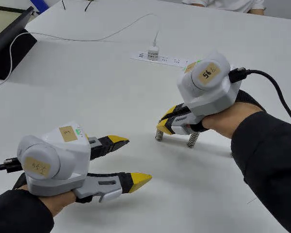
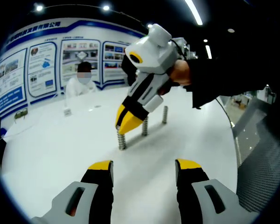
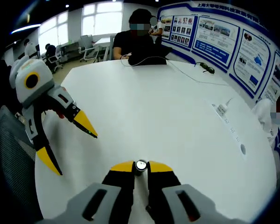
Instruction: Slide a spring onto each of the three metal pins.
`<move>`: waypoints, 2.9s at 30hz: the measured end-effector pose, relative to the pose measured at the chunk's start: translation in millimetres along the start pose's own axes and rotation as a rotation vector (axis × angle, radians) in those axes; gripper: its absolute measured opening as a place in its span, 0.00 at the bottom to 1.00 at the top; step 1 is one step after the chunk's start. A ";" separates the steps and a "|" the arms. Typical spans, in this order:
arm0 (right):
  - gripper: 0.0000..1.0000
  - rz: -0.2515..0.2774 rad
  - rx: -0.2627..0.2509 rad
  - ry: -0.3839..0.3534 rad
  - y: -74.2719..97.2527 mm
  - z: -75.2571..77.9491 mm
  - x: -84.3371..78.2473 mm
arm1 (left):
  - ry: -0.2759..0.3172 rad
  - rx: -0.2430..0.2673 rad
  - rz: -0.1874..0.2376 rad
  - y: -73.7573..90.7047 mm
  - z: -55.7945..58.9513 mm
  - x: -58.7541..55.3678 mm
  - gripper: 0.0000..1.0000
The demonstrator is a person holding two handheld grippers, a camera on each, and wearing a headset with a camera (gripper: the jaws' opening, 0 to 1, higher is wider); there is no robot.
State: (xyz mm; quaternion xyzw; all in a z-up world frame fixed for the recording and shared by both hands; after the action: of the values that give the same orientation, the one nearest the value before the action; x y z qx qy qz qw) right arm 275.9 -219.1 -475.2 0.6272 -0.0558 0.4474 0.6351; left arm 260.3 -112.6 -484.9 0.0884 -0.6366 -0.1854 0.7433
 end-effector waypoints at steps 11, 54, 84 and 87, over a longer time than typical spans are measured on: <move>0.12 0.007 -0.002 0.005 -1.9 0.5 -1.0 | -0.001 0.000 0.001 0.0 0.3 0.8 0.55; 0.20 0.129 -0.109 -0.101 68.9 -34.8 -33.1 | -0.033 -0.002 0.024 3.9 8.6 19.6 0.59; 0.25 0.133 -0.291 -0.230 138.4 -26.3 -102.5 | -0.046 0.000 0.025 4.8 14.2 26.4 0.62; 0.27 0.132 -0.306 -0.240 142.9 -23.9 -108.5 | -0.047 0.001 0.022 5.3 14.5 26.1 0.62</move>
State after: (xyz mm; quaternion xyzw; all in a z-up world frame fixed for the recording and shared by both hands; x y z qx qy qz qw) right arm 108.6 -279.6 -442.0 0.5670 -0.2396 0.3965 0.6811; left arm 250.1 -116.4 -456.6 0.0772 -0.6549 -0.1791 0.7301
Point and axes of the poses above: the centre of the closed fingertips' face, and the gripper's own axes: y roughly backward along the fingers, z roughly to its right, x roughly out of its top, the point moved 3 cm from there along y, roughly backward along the fingers, and after that the axes turned 9 degrees about y, right-handed, at the moved point
